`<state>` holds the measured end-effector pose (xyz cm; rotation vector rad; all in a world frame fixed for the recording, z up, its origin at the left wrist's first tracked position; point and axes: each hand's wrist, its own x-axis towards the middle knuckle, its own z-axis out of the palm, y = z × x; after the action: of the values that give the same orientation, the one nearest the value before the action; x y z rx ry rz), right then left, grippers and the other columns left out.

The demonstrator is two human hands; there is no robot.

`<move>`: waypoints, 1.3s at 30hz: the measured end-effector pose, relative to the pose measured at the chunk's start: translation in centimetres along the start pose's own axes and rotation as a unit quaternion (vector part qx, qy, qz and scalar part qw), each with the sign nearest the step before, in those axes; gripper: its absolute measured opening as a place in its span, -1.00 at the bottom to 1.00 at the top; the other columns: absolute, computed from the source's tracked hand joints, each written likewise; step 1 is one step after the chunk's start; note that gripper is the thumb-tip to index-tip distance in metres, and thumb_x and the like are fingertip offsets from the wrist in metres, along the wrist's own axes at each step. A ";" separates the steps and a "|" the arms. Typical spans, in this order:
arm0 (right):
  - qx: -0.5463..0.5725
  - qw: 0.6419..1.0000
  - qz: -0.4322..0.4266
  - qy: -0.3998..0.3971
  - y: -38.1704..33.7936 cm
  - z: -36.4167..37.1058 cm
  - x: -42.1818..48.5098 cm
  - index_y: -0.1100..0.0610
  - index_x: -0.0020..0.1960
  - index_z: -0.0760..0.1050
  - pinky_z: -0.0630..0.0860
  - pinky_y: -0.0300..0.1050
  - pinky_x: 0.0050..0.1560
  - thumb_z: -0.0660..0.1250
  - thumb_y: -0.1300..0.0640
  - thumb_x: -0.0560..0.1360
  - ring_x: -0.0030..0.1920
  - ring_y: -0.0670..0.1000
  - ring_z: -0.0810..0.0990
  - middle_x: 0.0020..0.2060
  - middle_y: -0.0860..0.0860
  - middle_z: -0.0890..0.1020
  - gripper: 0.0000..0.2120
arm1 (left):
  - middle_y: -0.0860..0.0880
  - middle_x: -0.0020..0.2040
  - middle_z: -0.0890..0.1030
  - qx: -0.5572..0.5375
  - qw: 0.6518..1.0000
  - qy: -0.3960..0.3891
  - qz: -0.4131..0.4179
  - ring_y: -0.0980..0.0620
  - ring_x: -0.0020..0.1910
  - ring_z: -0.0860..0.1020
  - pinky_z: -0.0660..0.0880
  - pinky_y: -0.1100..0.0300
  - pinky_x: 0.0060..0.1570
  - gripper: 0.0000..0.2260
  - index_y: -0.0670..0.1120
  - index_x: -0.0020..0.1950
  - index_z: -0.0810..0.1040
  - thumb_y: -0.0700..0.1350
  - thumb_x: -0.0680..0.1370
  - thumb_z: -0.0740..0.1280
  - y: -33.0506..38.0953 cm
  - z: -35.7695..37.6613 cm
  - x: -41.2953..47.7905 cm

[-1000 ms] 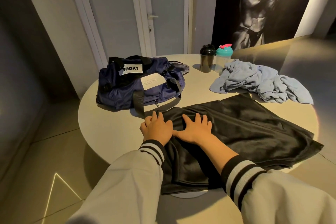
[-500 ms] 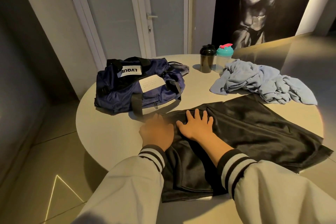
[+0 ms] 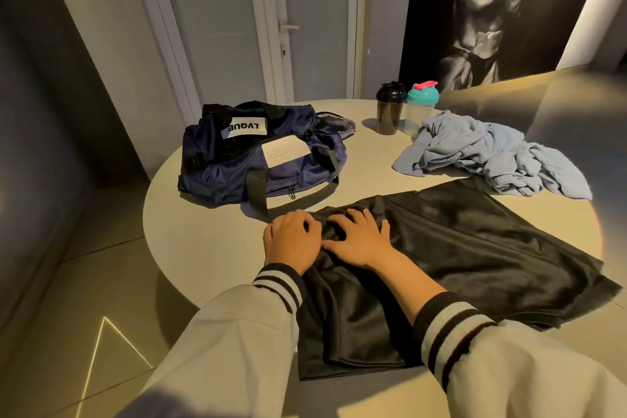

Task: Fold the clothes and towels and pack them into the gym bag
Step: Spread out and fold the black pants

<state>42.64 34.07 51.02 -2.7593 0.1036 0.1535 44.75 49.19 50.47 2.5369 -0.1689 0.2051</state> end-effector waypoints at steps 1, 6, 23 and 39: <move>-0.005 1.000 0.000 -0.012 0.1 0.0 -0.2 -0.25 0.56 0.12 -0.24 0.36 0.50 0.18 -0.40 0.49 0.61 0.15 -0.17 0.62 0.02 0.02 -0.32 | 0.05 0.15 0.57 -0.006 1.000 0.007 -0.002 -0.06 0.28 0.43 0.28 0.01 0.34 -0.85 0.11 0.12 0.48 0.01 0.62 0.15 -0.1 0.0 0.0; -0.034 0.999 0.015 -0.019 0.4 0.2 -1.1 -0.25 0.60 -0.05 -0.27 0.33 0.51 0.13 -0.51 0.44 0.59 0.22 -0.25 0.63 0.08 -0.11 -0.16 | 0.07 0.54 0.30 0.061 0.996 -0.058 0.003 -0.04 0.53 0.15 0.04 -0.05 0.52 -0.55 0.17 0.54 0.28 0.06 0.62 0.11 -0.1 0.4 -0.1; -0.081 0.992 -0.004 0.096 -2.0 1.6 -4.5 -0.01 0.55 0.24 0.15 0.16 0.48 0.02 -0.22 0.64 0.46 0.16 0.23 0.45 0.12 0.31 -0.45 | 0.16 0.25 0.52 0.026 0.997 0.055 0.052 0.04 0.23 0.37 0.32 0.07 0.21 -0.76 0.19 0.18 0.59 0.03 0.58 0.22 -0.4 -0.2 -2.2; -0.045 0.989 -0.050 0.133 -1.9 2.6 -12.8 -0.03 0.45 0.39 0.32 0.09 0.30 0.14 -0.15 0.63 0.33 0.13 0.41 0.33 0.07 0.46 -0.56 | 0.09 0.32 0.51 -0.013 0.998 0.007 0.054 0.00 0.28 0.43 0.31 0.02 0.30 -0.76 0.19 0.26 0.54 0.10 0.61 0.24 -1.7 -2.8 -10.2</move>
<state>29.91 37.47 50.80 -2.8540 0.0283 -0.2433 34.69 52.94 49.90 2.5014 -0.3020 0.2600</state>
